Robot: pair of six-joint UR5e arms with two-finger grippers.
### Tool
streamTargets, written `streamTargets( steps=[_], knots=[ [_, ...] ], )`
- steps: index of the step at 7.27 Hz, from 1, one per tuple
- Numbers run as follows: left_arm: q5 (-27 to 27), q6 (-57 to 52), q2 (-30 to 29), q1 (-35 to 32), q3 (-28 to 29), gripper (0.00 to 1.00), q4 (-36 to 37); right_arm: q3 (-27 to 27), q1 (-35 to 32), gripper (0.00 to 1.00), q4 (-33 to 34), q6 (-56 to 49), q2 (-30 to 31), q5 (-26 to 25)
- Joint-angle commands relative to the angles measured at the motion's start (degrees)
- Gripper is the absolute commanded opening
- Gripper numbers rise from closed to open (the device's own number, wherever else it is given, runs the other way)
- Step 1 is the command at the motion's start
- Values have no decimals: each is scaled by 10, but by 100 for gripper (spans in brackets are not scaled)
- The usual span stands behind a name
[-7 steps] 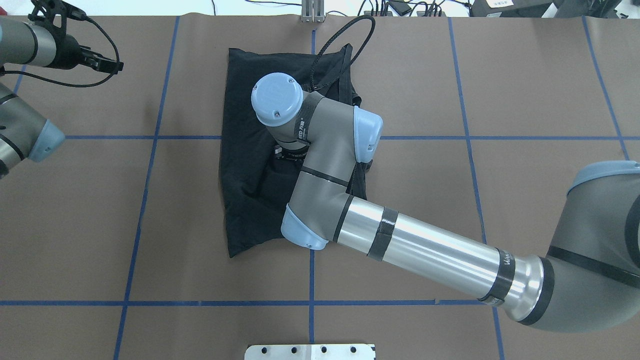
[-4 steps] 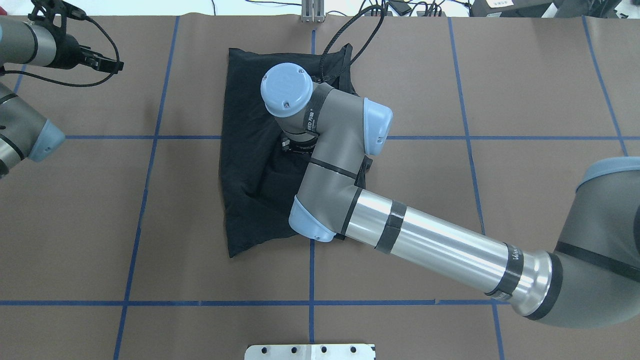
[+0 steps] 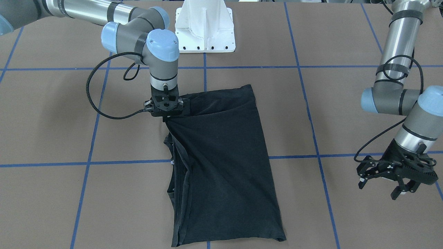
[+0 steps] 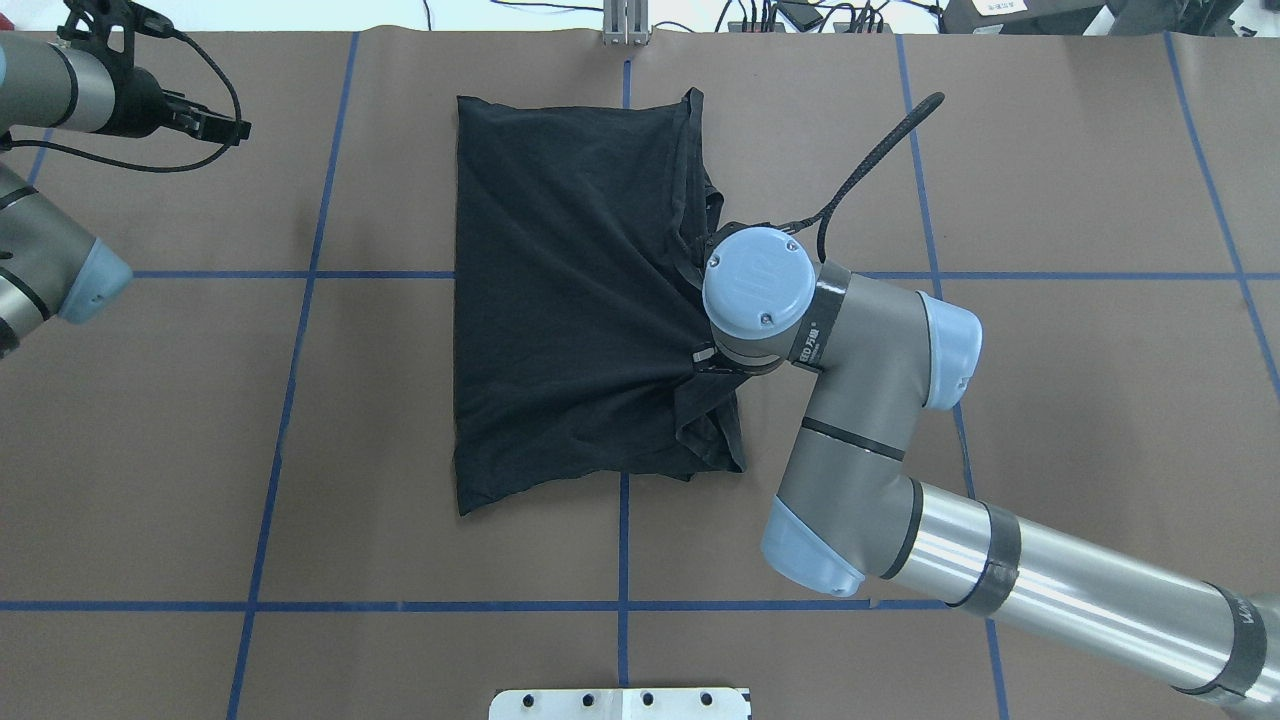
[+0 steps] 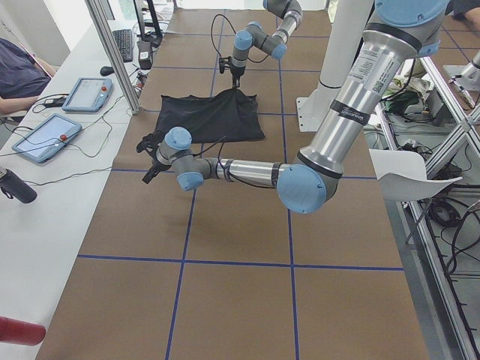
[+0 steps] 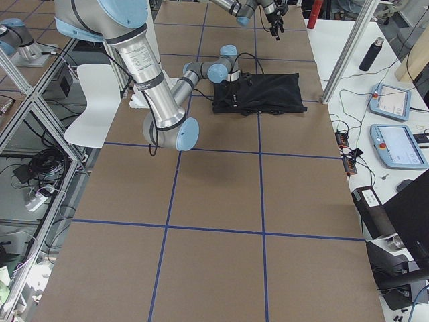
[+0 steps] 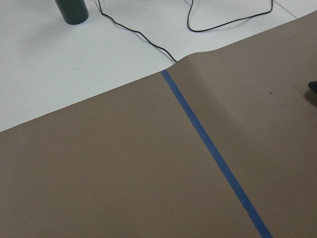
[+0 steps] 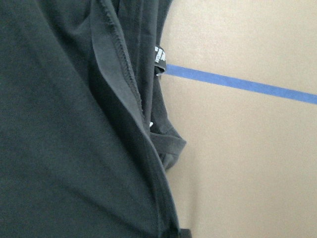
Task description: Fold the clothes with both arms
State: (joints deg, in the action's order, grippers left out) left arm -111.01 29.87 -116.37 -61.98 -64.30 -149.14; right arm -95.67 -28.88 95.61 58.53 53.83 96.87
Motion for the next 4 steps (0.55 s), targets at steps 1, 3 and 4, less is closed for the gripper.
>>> streamTargets(
  steps=[1,3,4],
  knots=[
    [0,0,0,0,1,100,1,-8,12,14,-1,4,8,-17],
    [0,0,0,2,1,100,1,-7,9,30,-4,9,10,-22],
    [0,0,0,2,1,100,1,-8,5,48,-4,21,8,-23]
  ],
)
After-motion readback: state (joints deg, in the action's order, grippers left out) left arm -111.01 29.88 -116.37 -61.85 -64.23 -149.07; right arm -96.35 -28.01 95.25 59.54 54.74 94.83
